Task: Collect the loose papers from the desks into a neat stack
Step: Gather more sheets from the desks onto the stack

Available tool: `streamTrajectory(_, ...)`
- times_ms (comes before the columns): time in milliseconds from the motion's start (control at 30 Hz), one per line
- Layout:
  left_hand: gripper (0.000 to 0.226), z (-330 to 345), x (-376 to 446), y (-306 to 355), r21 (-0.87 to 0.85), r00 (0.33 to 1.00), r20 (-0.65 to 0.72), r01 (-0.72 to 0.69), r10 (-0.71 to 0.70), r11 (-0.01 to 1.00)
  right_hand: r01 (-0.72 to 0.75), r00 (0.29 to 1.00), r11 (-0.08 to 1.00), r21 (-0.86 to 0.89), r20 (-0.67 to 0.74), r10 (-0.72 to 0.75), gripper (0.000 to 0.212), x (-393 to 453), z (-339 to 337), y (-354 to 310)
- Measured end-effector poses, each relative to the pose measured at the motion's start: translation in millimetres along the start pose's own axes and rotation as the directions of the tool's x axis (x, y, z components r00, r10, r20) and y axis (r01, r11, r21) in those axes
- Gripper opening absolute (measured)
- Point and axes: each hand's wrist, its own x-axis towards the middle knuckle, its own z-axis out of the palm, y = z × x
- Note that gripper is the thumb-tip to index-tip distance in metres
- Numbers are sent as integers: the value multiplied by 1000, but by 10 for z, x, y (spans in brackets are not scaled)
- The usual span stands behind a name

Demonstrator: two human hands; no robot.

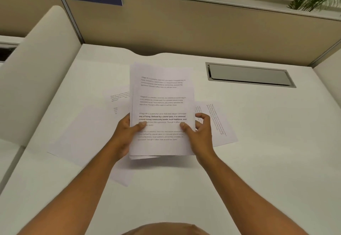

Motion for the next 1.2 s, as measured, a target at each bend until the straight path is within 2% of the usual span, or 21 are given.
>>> streamTrajectory(67,41,-22,31,-15,2,1000,-12,-1,2,1000,29,997,996,-83,-66,-34,35,43,-97,46)
streamTrajectory(100,42,-38,54,-27,1,1000,-17,-7,7,1000,44,987,983,-180,-142,-70,36,101,-182,132)
streamTrajectory(133,43,-58,78,-42,7,1000,-20,-11,11,1000,29,969,947,-321,-222,-104,43,169,-286,237)
streamTrajectory(200,45,-106,114,-75,14,1000,-19,-15,15,1000,-155,940,759,-633,-332,-84,75,286,-502,484)
streamTrajectory(267,46,-138,137,-87,0,1000,-22,-16,16,1000,-286,937,599,-748,-349,12,101,339,-658,670)
streamTrajectory(333,48,-151,150,-86,-16,1000,-22,-17,17,1000,-270,948,582,-767,-316,23,107,367,-742,769)
streamTrajectory(467,50,-204,188,-91,-12,1000,-9,-15,15,1000,-160,960,627,-762,-267,-80,97,473,-865,827)
streamTrajectory(500,51,-216,185,-90,-9,1000,-4,-15,15,1000,-125,959,666,-735,-263,-109,95,500,-914,830)
streamTrajectory(600,49,-231,146,-74,-4,1000,-12,-14,14,1000,-68,951,860,-505,-293,-97,89,564,-1101,722)
streamTrajectory(700,47,-233,101,-84,3,1000,-20,-8,8,1000,-47,942,931,-361,-327,-79,61,686,-1284,569)
streamTrajectory(800,47,-237,72,-123,4,1000,-31,-4,4,1000,1,952,966,-258,-296,-81,25,798,-1407,432)
streamTrajectory(867,47,-225,66,-151,-10,999,-42,-3,3,1000,35,961,979,-200,-261,-87,15,822,-1476,292)
streamTrajectory(1000,47,-157,64,-176,-59,998,-67,5,-9,998,143,964,983,-116,-208,-165,20,818,-1661,-158)
streamTrajectory(1100,48,-87,48,-177,-102,995,-95,17,-26,995,219,968,972,-88,-107,-228,25,784,-1766,-572)
streamTrajectory(1200,47,-9,-3,-159,-134,993,-114,25,-41,991,294,956,952,-82,14,-294,17,761,-1710,-885)
